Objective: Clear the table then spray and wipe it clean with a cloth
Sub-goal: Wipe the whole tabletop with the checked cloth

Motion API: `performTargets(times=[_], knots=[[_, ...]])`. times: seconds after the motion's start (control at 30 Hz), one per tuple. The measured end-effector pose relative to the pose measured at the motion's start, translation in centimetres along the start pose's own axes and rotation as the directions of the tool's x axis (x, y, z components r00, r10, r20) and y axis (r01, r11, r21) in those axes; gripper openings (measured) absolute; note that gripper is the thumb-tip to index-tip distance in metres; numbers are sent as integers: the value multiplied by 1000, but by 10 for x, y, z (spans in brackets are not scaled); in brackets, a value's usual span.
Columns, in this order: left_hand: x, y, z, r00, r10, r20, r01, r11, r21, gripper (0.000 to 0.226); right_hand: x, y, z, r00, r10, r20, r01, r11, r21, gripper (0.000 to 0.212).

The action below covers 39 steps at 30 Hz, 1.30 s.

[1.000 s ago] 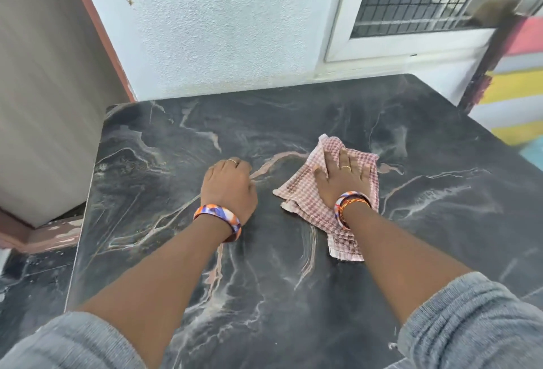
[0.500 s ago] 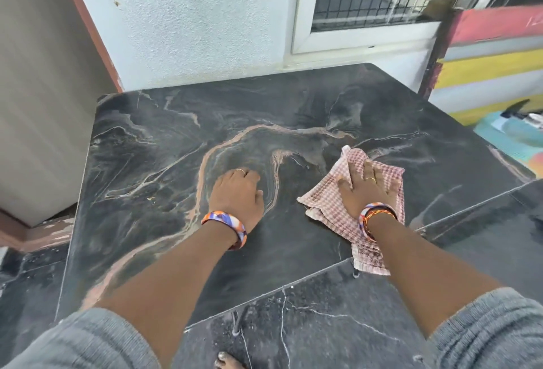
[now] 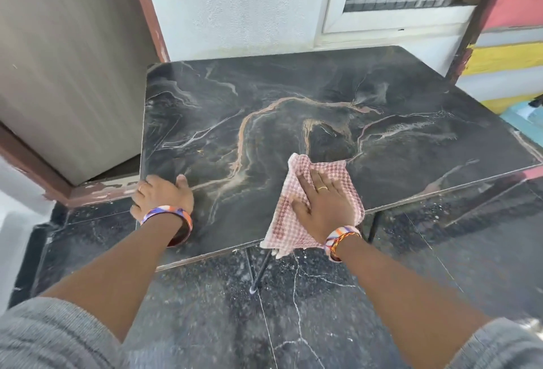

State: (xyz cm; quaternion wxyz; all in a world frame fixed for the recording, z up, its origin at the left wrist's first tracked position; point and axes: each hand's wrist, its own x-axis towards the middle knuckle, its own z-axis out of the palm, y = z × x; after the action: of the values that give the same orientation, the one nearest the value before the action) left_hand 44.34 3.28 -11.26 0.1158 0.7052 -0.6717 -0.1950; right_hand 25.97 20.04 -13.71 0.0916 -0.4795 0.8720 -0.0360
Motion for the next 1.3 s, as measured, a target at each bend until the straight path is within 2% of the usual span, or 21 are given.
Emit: performTargets(times=[0.07,0.17,0.23,0.37,0.43,0.5,0.57,0.67,0.73,0.8,0.9,1.03,1.1,1.17,1.2,1.3], knots=[[11,-11,-8,1000,22,18,-22,1000,-15,59,-6,-33,8,998,-62,-22,63,998,5,87],[33,-23,-15,999,-14,31,17,994,-104,61,-14,-76,19,982,-131,-135,130,991,-9,65],[44,-31,-20,996,-48,80,60,987,-149,62,-19,-105,26,978,-167,-122,167,986,-14,59],[58,-54,-30,978,-73,194,124,956,-266,63,-28,-165,38,954,-296,-42,295,955,-36,62],[79,-70,-25,945,-91,316,219,890,-400,74,-32,-186,41,926,-378,-5,377,924,-66,64],[97,-85,-25,864,-99,494,376,780,-500,88,-35,-202,46,883,-470,24,470,878,-91,61],[108,-92,-28,827,-57,559,395,767,-506,92,-34,-214,50,843,-537,26,537,838,-94,53],[112,-92,-31,779,13,627,390,772,-502,104,-29,-232,44,842,-540,-7,540,840,51,42],[120,-96,-27,771,30,637,380,781,-496,104,-18,-243,41,883,-469,-27,469,877,109,44],[127,-98,-24,788,-3,616,391,775,-496,94,-3,-253,41,917,-398,-30,399,910,114,47],[138,-95,-22,831,-69,552,414,740,-531,79,30,-264,38,940,-343,0,340,933,122,49],[154,-90,-15,821,-146,551,484,690,-538,77,78,-278,29,955,-298,12,294,948,126,52],[159,-84,-14,814,-155,560,505,666,-549,80,104,-283,26,956,-292,10,289,950,115,52],[167,-72,-13,794,-140,591,507,688,-518,95,133,-286,22,953,-303,16,300,948,104,52],[173,-64,-12,806,-125,578,484,703,-522,102,148,-287,21,949,-316,19,313,945,99,51],[192,-41,-6,862,-147,485,424,732,-533,103,194,-288,17,935,-353,22,349,931,105,51]])
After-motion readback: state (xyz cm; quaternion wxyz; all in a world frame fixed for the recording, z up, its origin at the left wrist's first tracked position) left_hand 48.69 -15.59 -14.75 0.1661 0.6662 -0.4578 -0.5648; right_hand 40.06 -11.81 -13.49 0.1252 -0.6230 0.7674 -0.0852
